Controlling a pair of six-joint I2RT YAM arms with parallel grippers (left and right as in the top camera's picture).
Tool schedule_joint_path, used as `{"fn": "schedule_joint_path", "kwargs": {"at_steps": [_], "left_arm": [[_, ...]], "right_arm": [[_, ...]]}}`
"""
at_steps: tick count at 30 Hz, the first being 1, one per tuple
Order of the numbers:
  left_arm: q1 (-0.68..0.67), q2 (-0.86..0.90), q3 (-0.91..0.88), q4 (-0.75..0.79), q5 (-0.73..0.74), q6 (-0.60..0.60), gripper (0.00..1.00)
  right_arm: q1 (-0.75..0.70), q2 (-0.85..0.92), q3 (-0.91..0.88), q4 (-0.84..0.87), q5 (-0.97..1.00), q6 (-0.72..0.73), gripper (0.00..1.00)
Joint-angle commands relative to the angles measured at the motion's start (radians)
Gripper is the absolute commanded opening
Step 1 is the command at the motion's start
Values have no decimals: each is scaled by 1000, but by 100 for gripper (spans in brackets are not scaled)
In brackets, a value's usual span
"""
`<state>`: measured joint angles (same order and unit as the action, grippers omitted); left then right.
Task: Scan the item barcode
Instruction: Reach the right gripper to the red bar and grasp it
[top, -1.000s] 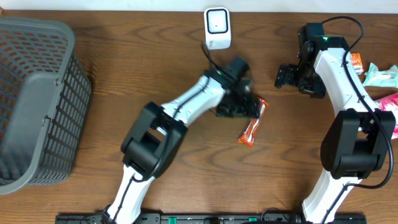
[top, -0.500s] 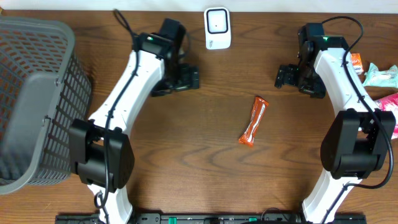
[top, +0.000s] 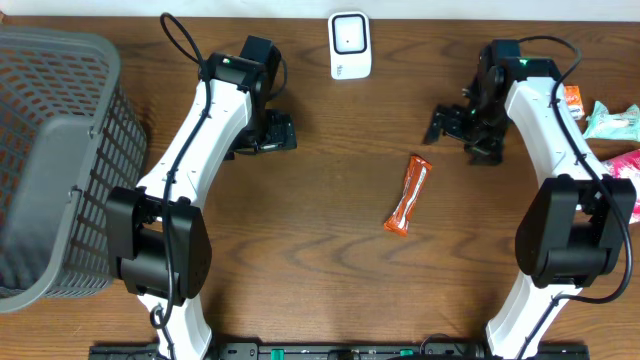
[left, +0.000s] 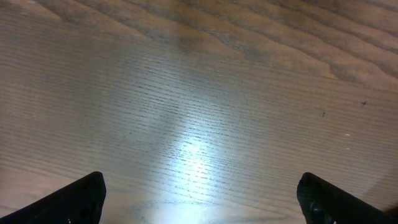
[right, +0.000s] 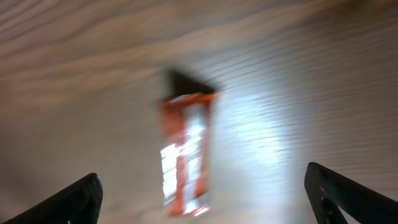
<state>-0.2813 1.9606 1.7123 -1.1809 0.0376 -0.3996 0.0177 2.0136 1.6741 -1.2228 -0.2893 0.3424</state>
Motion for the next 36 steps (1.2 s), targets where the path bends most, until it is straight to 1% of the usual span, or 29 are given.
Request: {"fn": "schedule_joint_path", "kwargs": {"at_steps": [1,3,4,5,6,8,10,14,16,18,20,22,25,30,31,33,34,36], "left_arm": [[3,11,-9,-7,-24,-2,98],[3,11,-9,-7,-24,-2,98],[3,11,-9,-7,-24,-2,98],[3,11,-9,-7,-24,-2,98],[3,11,-9,-7,-24,-2,98],[3,11,-9,-7,-24,-2,98],[3,11,-9,-7,-24,-2,98],[3,11,-9,-7,-24,-2,98],[3,11,-9,-7,-24,-2,98],[3,11,-9,-7,-24,-2,98],[3,11,-9,-7,-24,-2,98],[3,11,-9,-7,-24,-2,98],[3,11,-9,-7,-24,-2,98],[3,11,-9,-7,-24,-2,98],[3,11,-9,-7,-24,-2,98],[3,11,-9,-7,-24,-2,98],[3,11,-9,-7,-24,-2,98],[3,11,-9,-7,-24,-2,98]], "right_arm": [[62,-6,-6,-14,-231,-78,99],[109,-6,-6,-29,-156,-80,99],[134,-6,-6,-35,-98,-68,97],[159,-6,-6,-45,-30,-41,98],[183,-6,-6,-58,41,2,98],[227,-6,-6,-89,171,102,90],[267,-6,-6,-121,267,202,86],[364,-6,-27,-143,410,372,87],[412,-6,-65,-125,481,468,88],[445,-6,-112,-92,510,522,87],[472,-6,-164,-46,512,550,85],[492,-6,-211,5,513,573,80],[514,-6,-264,71,528,582,75],[520,-6,-320,117,550,581,65],[520,-6,-330,123,554,581,63],[520,-6,-351,135,561,582,48],[520,-6,-362,140,561,582,47],[520,-6,-384,160,560,581,47]]}}
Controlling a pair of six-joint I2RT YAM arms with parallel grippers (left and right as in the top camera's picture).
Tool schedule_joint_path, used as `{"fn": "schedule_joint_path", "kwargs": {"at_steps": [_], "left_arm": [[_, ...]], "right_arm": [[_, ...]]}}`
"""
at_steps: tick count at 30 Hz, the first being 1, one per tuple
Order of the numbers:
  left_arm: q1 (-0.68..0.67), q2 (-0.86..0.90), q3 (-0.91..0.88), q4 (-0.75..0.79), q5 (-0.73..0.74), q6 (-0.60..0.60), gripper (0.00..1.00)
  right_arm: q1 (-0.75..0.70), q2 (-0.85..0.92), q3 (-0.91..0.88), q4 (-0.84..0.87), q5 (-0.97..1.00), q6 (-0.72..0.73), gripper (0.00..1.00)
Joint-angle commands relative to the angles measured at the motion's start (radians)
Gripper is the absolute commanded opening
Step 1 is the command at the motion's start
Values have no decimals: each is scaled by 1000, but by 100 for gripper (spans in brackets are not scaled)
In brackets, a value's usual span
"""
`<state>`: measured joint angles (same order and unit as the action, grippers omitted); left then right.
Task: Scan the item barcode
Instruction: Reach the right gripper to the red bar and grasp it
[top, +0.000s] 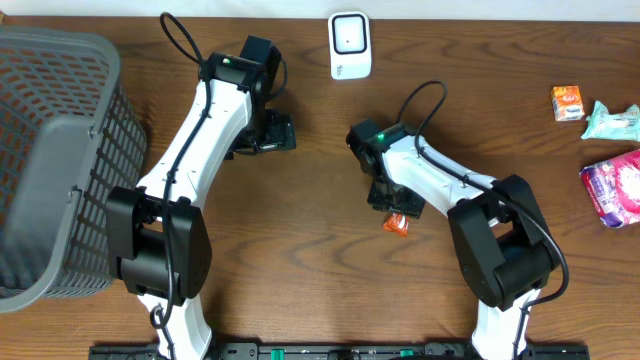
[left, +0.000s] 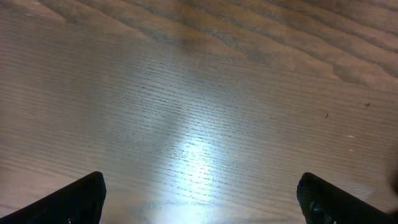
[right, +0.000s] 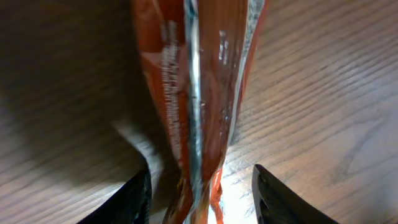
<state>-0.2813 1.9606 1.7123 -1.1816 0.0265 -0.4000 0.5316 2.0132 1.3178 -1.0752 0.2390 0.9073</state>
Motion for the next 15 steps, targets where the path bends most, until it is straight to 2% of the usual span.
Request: {"fn": "schedule_joint_path", "kwargs": {"at_steps": [1,3,4,6,11,15], "left_arm": [[3,11,-9,-6,-13,-2,98],[3,11,-9,-6,-13,-2,98],[3,11,-9,-6,-13,-2,98],[3,11,-9,-6,-13,-2,98],[3,11,-9,-6,-13,-2,98],[3,11,-9,-6,-13,-2,98]], "right_arm": [[6,-5,-38,22,33,16,47],[6,-5,-58,40,33,8,44],[6,-5,-64,41,32,8,37],[6,-5,-66,35,27,8,1],[-3,-6,-34,35,-65,-136,1],[-31,-7,30,30,-255,-328,1]]}}
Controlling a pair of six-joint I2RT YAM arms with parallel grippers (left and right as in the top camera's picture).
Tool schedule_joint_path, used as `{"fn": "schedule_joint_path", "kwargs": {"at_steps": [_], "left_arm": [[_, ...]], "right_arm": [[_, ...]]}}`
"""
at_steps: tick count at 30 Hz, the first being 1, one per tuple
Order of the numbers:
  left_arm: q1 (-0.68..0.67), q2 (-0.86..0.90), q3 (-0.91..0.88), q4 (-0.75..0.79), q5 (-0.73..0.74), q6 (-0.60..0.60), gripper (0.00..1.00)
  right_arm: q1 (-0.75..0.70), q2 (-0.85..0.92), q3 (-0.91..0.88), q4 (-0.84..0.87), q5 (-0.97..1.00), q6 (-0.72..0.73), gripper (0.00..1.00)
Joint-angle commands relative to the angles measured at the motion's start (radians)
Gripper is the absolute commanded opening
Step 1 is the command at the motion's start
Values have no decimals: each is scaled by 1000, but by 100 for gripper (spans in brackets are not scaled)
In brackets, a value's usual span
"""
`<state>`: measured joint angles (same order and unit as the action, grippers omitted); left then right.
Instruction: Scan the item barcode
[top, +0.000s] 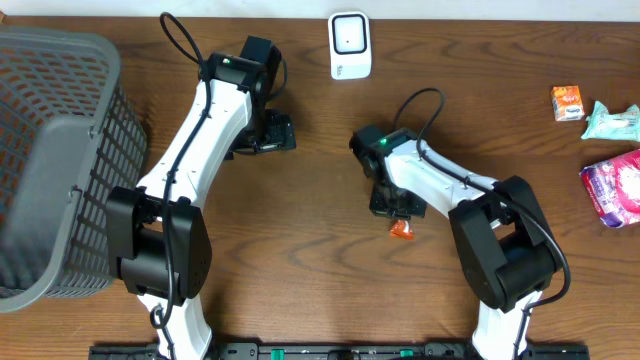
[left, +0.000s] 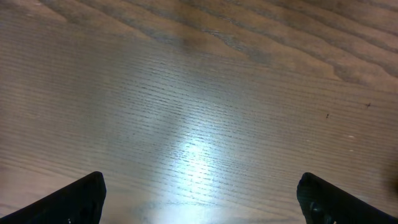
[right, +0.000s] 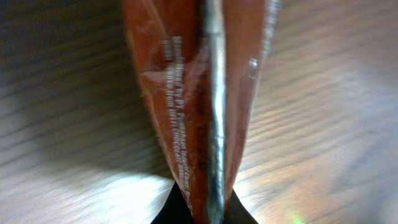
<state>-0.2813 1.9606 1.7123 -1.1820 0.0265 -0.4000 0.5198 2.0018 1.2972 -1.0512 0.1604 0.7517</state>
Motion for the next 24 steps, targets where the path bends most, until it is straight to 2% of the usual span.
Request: {"fn": "schedule_joint_path", "kwargs": {"at_steps": [1,5,13,20,24], "left_arm": [[3,11,-9,-6,-13,-2,98],[3,11,-9,-6,-13,-2,98],[3,11,-9,-6,-13,-2,98],[3,11,-9,-6,-13,-2,98],[3,11,-9,-6,-13,-2,98]], "right_arm": [[-29,5,67,12,-252,-232,1],[-80,5,97,92,-633,-483,1],[-209,5,96,132,-1158,-739,1],[-267,9,43,145,-1202,-764,1],[-272,13,-66,245,-1236,-716,1]]}}
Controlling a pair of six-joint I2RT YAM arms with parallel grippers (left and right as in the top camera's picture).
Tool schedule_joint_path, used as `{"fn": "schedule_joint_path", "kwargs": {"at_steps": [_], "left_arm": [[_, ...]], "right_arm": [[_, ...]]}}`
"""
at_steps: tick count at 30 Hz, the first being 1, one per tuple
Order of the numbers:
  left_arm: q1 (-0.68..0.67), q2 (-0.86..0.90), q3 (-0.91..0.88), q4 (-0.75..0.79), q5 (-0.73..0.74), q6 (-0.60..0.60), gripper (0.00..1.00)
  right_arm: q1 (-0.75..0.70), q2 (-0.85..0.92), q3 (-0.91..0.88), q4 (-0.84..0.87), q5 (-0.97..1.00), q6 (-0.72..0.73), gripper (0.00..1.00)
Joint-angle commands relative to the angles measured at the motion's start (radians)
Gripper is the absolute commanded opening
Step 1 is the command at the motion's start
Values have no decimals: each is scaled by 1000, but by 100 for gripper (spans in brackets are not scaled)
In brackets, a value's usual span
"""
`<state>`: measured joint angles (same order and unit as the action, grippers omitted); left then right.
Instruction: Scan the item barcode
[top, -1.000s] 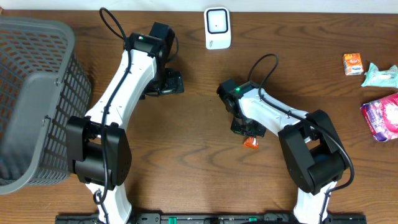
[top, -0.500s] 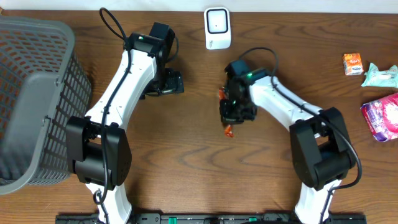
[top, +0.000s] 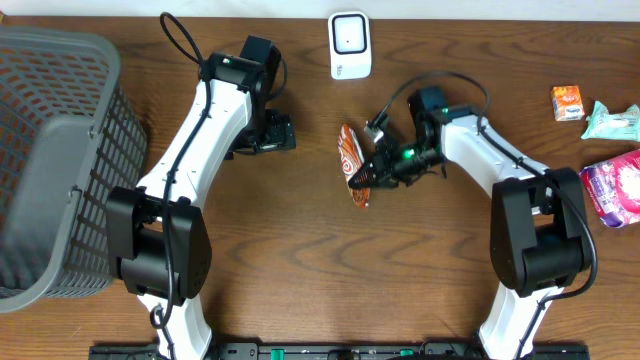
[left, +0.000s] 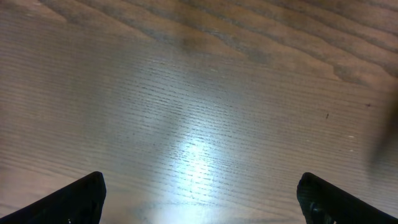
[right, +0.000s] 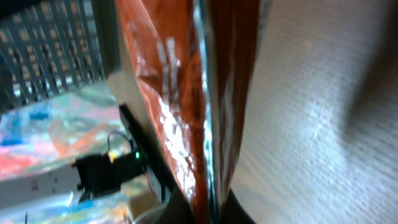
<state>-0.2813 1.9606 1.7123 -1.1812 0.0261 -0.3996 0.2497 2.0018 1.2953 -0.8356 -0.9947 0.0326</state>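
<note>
An orange snack bar wrapper (top: 353, 168) is held off the table at mid table, with my right gripper (top: 378, 170) shut on its right end. In the right wrist view the wrapper (right: 199, 93) fills the middle and runs down between the dark fingers. The white barcode scanner (top: 350, 45) stands at the back edge, beyond the wrapper. My left gripper (top: 268, 132) rests to the left of the wrapper; in its own view the left gripper (left: 200, 198) stands open over bare wood.
A grey mesh basket (top: 50, 160) fills the left side. A small orange box (top: 568, 102), a pale green packet (top: 612, 120) and a pink packet (top: 614, 186) lie at the right edge. The table is brown wood (top: 300, 270).
My right gripper, shut on the orange wrapper low on the table, is now up and further back with the wrapper lifted and turned sideways. The left arm has not moved.
First the wrapper lay flat at mid table with my right gripper open, far to its right. Then the gripper stood over the wrapper with fingers either side, then shut on it. Now the wrapper hangs lifted, closer to the scanner.
</note>
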Motion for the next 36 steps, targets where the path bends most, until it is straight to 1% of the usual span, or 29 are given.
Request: {"fn": "schedule_joint_path", "kwargs": {"at_steps": [1,3,5,7,8,10,13,15,21,25,27,31,36], "left_arm": [[3,11,-9,-7,-12,-2,98],[3,11,-9,-7,-12,-2,98],[3,11,-9,-7,-12,-2,98],[3,11,-9,-7,-12,-2,98],[3,11,-9,-7,-12,-2,98],[3,11,-9,-7,-12,-2,98],[3,11,-9,-7,-12,-2,98],[3,11,-9,-7,-12,-2,98],[3,11,-9,-7,-12,-2,98],[3,11,-9,-7,-12,-2,98],[3,11,-9,-7,-12,-2,98],[3,11,-9,-7,-12,-2,98],[3,11,-9,-7,-12,-2,98]], "right_arm": [[-4,13,-98,72,-80,40,1],[-13,13,-163,154,-72,129,1],[-26,13,-216,222,-64,185,1],[-45,13,-246,249,1,229,1],[-59,13,-249,237,76,241,3],[-72,11,-249,215,156,241,9],[-99,4,-237,158,282,240,23],[-116,1,-209,93,367,231,27],[-138,-9,-34,-177,581,172,27],[-122,-14,95,-332,593,115,27],[-103,-14,134,-378,593,100,28],[-47,-14,145,-380,594,101,29],[57,-14,131,-272,632,186,34]]}}
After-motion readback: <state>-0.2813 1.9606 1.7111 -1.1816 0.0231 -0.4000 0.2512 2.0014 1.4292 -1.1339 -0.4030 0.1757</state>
